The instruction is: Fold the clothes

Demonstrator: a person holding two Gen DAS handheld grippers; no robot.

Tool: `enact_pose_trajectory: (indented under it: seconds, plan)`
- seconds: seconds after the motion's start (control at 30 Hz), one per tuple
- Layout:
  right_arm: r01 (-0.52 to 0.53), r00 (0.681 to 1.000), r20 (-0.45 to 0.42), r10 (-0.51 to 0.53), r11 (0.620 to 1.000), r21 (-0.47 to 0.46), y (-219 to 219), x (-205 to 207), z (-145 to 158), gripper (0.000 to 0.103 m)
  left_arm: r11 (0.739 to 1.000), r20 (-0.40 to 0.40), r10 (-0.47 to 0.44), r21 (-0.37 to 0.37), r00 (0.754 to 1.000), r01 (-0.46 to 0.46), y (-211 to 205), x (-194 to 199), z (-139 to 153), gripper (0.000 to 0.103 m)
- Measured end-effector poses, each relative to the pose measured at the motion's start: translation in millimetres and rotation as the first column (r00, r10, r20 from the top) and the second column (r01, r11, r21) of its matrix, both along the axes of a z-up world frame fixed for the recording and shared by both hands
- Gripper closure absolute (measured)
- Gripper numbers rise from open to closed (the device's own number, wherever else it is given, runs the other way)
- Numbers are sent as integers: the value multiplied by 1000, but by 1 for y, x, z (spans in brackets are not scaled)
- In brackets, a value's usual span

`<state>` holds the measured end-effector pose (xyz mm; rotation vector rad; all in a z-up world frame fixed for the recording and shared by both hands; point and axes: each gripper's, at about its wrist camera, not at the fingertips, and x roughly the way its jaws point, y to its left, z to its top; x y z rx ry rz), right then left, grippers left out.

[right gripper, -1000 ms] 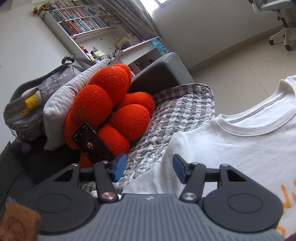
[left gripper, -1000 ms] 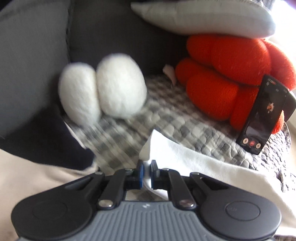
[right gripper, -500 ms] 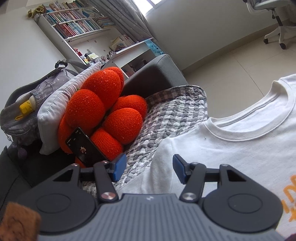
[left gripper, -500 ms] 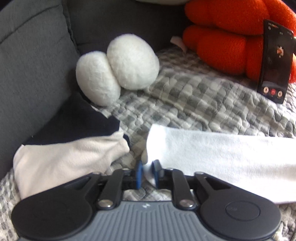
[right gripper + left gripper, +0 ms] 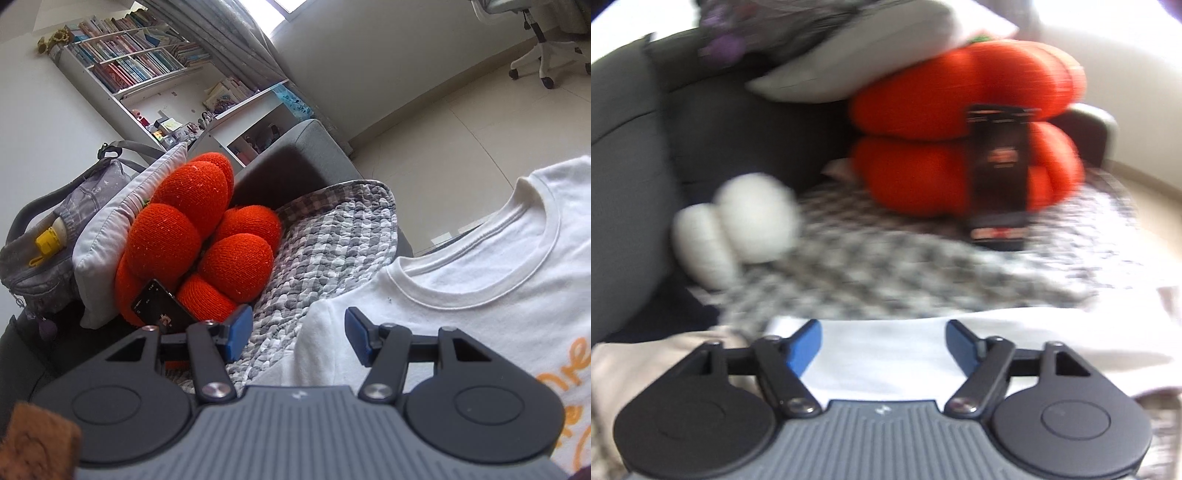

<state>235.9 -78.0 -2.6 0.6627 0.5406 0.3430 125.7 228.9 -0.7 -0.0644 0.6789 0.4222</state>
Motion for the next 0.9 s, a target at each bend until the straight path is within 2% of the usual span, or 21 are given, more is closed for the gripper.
enact_pose_trajectory:
  seconds: [0.13, 0.3, 0.37, 0.47, 0.53, 0.6, 0.67, 0.77, 0.9]
  plan:
    - [0, 1000, 2, 0, 999, -38, -26, -3, 6, 44, 992, 52, -113, -53, 992, 116, -44, 15, 1, 21]
    - [60, 998, 0, -61, 982, -182, -67, -10, 5, 44, 961, 109, -247, -101, 963, 258, -99, 33, -9, 21]
    - [87, 996, -10, -91, 972, -220, -87, -15, 0, 44, 951, 116, -281, -97, 953, 292, -117, 40, -16, 21]
    - [138, 988, -27, -151, 953, -271, -114, -23, -7, 44, 958, 66, -278, -60, 958, 282, -132, 49, -31, 21]
    - [177, 979, -48, -200, 940, -291, -132, -29, -12, 43, 970, -23, -241, -41, 970, 240, -132, 55, -43, 19]
    - [213, 966, -76, -246, 931, -296, -148, -34, -16, 44, 984, -67, -177, -2, 982, 177, -133, 56, -40, 13]
    - [242, 954, -100, -282, 924, -297, -162, -40, -17, 44, 991, -91, -122, 39, 988, 126, -137, 53, -30, 15]
    - [269, 943, -118, -312, 920, -284, -175, -50, -9, 44, 989, -62, -144, 21, 988, 146, -147, 41, -8, 16]
    - [293, 934, -126, -334, 919, -264, -185, -71, 7, 44, 979, 0, -190, -79, 982, 190, -164, 21, 13, 15]
